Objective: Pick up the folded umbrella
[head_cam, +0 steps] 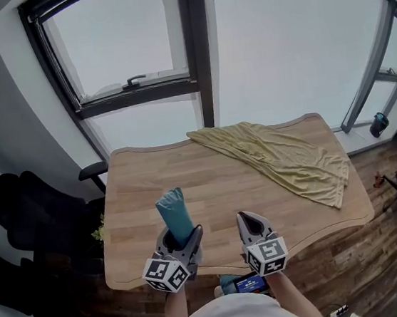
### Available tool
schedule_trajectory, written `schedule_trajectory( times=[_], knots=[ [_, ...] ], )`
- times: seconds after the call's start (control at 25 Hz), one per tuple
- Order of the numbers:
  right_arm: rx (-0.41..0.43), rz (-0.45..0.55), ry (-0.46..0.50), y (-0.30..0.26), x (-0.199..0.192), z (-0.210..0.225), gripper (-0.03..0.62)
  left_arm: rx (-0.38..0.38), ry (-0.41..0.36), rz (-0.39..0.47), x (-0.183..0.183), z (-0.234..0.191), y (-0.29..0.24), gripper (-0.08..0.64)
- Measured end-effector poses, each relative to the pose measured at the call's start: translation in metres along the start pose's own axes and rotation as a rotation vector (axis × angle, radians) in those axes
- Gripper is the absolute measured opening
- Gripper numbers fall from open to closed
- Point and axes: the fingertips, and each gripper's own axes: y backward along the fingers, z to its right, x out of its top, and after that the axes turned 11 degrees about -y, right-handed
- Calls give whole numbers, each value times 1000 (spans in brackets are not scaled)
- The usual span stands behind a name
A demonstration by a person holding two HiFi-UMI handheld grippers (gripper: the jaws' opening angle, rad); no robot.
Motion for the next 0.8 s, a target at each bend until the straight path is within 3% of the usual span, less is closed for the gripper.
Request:
schedule_trajectory(
  times=[0.8],
  knots=[
    [-40, -27, -2, 7, -9, 14, 9, -12, -2, -23, -7, 8, -2, 313]
  ],
)
